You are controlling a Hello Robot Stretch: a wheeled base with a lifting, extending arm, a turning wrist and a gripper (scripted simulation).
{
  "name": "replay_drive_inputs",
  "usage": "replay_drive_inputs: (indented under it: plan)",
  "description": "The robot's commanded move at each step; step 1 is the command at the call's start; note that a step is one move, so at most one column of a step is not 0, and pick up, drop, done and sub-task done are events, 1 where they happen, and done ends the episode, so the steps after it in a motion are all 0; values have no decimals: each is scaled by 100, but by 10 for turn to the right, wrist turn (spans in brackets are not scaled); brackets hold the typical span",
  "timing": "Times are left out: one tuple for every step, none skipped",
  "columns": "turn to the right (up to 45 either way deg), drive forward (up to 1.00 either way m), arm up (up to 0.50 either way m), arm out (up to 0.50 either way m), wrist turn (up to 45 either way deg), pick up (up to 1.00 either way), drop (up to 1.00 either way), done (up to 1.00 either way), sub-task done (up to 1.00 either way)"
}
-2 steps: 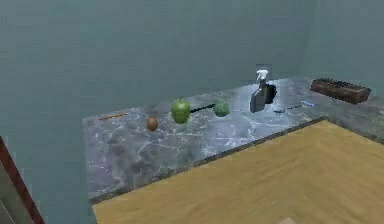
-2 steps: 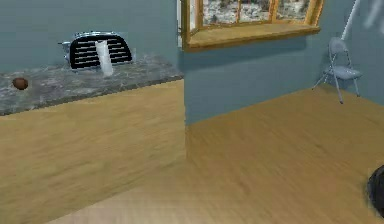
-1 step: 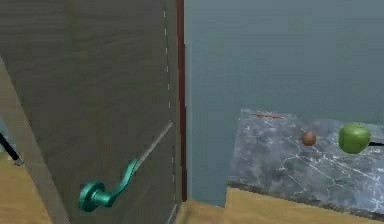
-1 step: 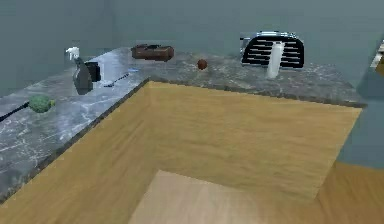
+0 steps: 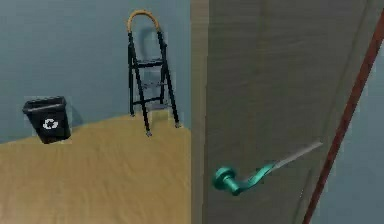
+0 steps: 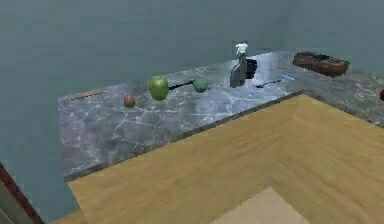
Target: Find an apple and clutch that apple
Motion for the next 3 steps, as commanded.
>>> replay_drive_inputs:
  plan:
    - [450, 0, 0, 0, 0, 0, 0, 0, 0]
    - [390, 0, 0, 0, 0, 0, 0, 0, 0]
    - [0, 30, 0, 0, 0, 0, 0, 0, 0]
